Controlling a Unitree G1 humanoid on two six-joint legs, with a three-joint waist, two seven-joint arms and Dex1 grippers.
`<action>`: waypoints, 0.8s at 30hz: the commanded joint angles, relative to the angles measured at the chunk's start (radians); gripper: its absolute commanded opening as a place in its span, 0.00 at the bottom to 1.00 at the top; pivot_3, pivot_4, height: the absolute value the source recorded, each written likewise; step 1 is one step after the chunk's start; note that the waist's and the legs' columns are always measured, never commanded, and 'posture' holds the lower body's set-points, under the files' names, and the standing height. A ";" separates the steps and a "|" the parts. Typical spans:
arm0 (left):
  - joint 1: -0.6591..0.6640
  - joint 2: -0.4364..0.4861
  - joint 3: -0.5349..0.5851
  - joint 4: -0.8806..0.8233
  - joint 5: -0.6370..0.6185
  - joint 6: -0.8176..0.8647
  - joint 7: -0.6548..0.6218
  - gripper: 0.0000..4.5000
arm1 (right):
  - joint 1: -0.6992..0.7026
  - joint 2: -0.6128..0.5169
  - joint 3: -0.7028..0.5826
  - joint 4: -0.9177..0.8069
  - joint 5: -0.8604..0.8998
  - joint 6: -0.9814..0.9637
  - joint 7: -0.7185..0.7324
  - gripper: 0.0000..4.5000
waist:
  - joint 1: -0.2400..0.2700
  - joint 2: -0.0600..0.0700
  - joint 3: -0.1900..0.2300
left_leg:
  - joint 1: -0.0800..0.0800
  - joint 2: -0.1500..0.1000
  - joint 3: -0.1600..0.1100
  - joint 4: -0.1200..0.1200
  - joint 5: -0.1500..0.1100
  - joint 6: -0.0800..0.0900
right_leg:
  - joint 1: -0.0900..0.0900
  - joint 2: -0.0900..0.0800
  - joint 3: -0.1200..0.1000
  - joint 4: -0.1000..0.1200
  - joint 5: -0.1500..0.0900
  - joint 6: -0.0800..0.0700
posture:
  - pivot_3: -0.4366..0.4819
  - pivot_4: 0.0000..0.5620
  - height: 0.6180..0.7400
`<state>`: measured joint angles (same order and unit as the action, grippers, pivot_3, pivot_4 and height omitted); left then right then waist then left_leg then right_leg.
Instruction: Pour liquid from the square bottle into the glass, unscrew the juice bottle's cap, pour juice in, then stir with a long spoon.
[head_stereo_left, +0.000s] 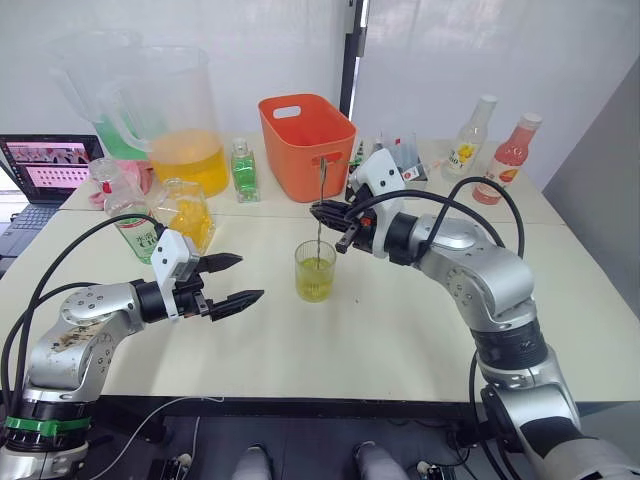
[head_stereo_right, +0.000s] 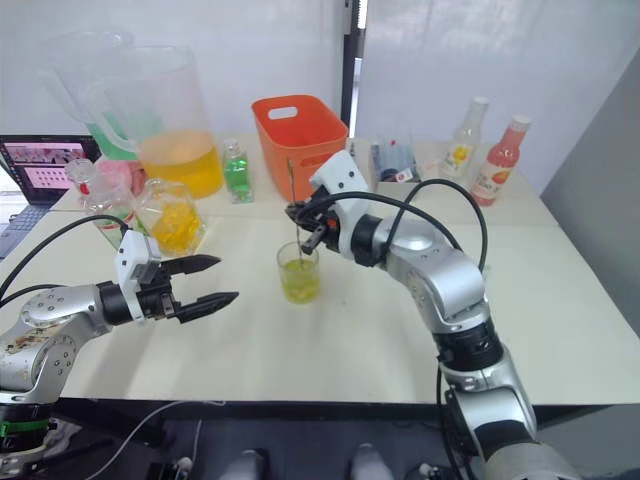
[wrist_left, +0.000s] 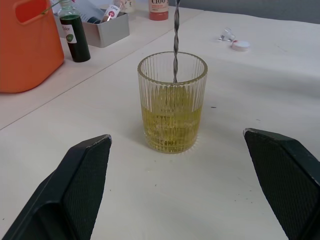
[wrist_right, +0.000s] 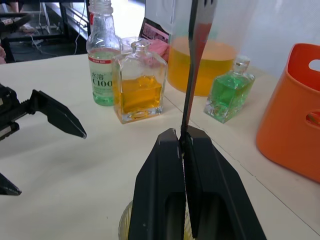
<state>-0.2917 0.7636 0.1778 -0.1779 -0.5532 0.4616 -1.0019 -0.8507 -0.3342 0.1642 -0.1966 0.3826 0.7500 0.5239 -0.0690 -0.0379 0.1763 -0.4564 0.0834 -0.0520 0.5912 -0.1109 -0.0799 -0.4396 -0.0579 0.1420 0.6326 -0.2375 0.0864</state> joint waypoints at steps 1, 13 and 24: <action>0.000 0.011 0.020 -0.028 -0.013 0.004 0.001 1.00 | -0.023 0.057 -0.007 -0.024 -0.018 -0.037 -0.041 0.00 | 0.000 0.000 0.000 | 0.000 0.000 0.000 0.000 0.000 0.000 | 0.000 0.000 0.000 0.000 0.000 0.001 | 0.48 0.27 1.00; 0.003 0.010 0.010 -0.012 -0.001 -0.015 -0.010 1.00 | 0.030 -0.014 -0.020 -0.138 0.045 0.117 0.025 0.00 | 0.002 0.000 0.000 | 0.000 0.000 0.000 0.000 0.000 0.000 | 0.000 0.000 0.000 0.000 0.000 -0.001 | 0.48 0.27 1.00; 0.004 0.007 0.008 -0.023 -0.001 -0.011 -0.006 1.00 | -0.025 -0.005 -0.030 -0.016 -0.026 -0.017 -0.006 0.00 | 0.000 0.000 0.000 | 0.002 0.000 0.000 0.000 0.000 0.000 | 0.001 0.000 0.000 0.001 -0.002 -0.004 | 0.48 0.27 1.00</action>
<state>-0.2766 0.7651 0.1772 -0.1795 -0.5512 0.4601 -1.0085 -0.8479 -0.3436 0.1492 -0.2086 0.3750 0.7756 0.5355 -0.0694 -0.0381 0.1762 -0.4550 0.0835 -0.0522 0.5914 -0.1109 -0.0799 -0.4389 -0.0578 0.1419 0.6338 -0.2394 0.0835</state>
